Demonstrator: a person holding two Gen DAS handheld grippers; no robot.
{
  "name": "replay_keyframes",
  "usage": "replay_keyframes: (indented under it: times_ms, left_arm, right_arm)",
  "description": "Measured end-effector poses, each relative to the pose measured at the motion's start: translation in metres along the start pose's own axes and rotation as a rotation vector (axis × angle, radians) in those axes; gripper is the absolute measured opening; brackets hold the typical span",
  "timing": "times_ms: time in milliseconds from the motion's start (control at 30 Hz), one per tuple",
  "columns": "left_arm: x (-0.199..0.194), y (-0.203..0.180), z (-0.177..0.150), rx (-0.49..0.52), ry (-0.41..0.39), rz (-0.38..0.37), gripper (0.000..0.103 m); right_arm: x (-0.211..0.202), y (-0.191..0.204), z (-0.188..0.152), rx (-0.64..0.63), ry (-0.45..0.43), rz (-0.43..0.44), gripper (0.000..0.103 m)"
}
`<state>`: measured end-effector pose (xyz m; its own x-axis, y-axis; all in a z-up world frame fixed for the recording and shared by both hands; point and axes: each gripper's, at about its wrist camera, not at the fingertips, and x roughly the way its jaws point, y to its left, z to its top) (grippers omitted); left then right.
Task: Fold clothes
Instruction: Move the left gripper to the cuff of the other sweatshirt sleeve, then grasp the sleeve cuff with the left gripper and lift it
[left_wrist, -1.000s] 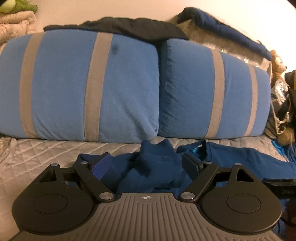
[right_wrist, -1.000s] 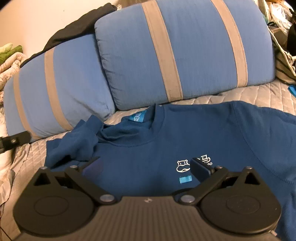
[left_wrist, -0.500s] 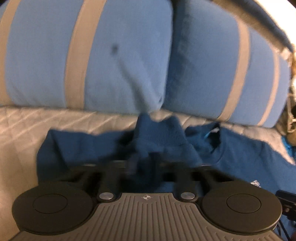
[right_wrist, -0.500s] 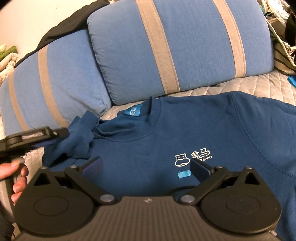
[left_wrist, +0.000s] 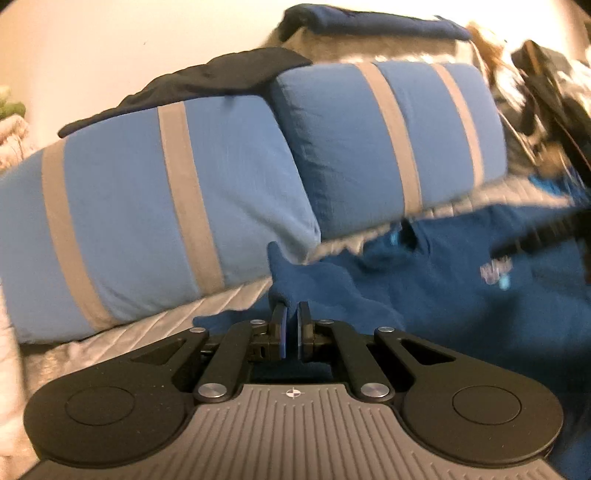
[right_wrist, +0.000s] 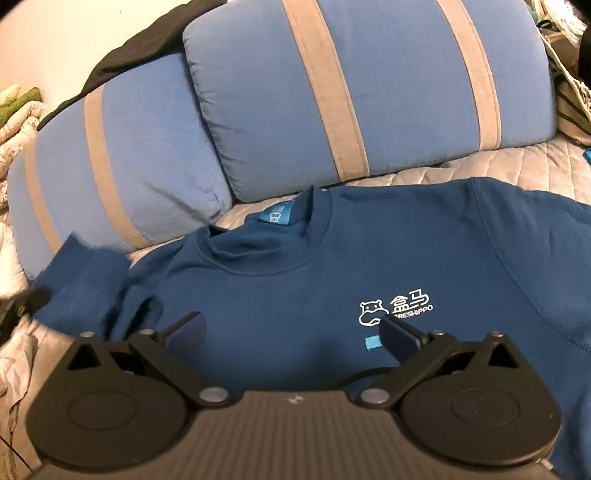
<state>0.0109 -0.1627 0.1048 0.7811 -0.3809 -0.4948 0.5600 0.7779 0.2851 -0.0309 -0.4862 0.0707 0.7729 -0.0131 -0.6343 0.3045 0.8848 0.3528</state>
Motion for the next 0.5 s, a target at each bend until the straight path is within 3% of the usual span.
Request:
replay_keyframes:
  times_ms: [200,233,267,300,400,500]
  left_arm:
    - [-0.019,0.013,-0.049,-0.004,0.162,0.137,0.011]
    - [-0.022,0.016,-0.053,-0.035,0.172,0.165,0.015]
    - [-0.028,0.019,-0.054,-0.069,0.168,0.187,0.026]
    - [-0.035,0.021,-0.053,-0.101,0.152,0.191,0.038]
    - [-0.051,0.019,-0.042,-0.174,0.092,0.154,0.058]
    - [-0.051,0.007,-0.029,-0.18,0.091,0.103,0.059]
  right_arm:
    - [-0.001,-0.001,0.0,0.015,0.007,0.007,0.103]
    - [-0.001,-0.001,0.0,0.015,0.009,0.009,0.103]
    - [-0.001,0.0,-0.001,0.015,0.01,0.011,0.103]
    - [-0.001,0.0,-0.001,0.015,0.012,0.013,0.103]
    - [-0.001,0.0,-0.001,0.013,0.015,0.015,0.103]
    - [0.0,-0.001,-0.001,0.023,0.024,0.013,0.103]
